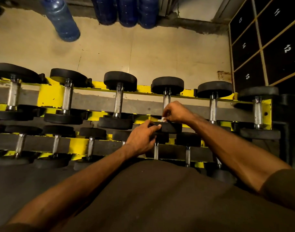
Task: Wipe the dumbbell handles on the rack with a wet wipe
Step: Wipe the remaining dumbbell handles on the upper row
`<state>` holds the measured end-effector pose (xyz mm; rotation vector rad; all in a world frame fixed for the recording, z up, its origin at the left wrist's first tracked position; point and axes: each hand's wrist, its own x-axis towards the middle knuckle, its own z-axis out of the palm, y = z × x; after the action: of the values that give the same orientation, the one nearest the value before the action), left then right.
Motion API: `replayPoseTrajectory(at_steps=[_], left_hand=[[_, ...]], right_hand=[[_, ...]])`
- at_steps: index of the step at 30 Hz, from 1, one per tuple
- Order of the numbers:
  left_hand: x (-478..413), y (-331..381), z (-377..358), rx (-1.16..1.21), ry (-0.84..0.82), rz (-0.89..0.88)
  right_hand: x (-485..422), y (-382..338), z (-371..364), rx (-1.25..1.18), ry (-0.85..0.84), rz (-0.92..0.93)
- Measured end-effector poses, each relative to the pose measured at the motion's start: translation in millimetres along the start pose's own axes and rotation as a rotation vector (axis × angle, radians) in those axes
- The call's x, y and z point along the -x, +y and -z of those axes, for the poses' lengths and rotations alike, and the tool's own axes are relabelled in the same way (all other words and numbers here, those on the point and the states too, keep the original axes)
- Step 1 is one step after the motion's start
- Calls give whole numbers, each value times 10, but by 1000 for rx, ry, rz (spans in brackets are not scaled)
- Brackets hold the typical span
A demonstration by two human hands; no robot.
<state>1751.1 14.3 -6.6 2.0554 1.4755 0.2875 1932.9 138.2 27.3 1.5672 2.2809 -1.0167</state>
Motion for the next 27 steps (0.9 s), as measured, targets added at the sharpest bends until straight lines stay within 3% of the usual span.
replayPoseTrajectory(at_steps=[7, 11, 16, 21, 27], left_hand=[[-75, -177, 125, -47, -80, -120], [-41, -148, 106, -49, -92, -119], [-26, -174, 91, -35, -60, -117], [-40, -159, 62, -11, -27, -100], [-11, -121, 58, -12, -31, -80]], right_hand=[[-204, -546, -40, 397, -128, 54], [-200, -550, 9, 458, -257, 40], [-56, -217, 81, 325, -105, 28], [42, 144, -61, -208, 98, -240], [-174, 78, -39, -262, 70, -493]])
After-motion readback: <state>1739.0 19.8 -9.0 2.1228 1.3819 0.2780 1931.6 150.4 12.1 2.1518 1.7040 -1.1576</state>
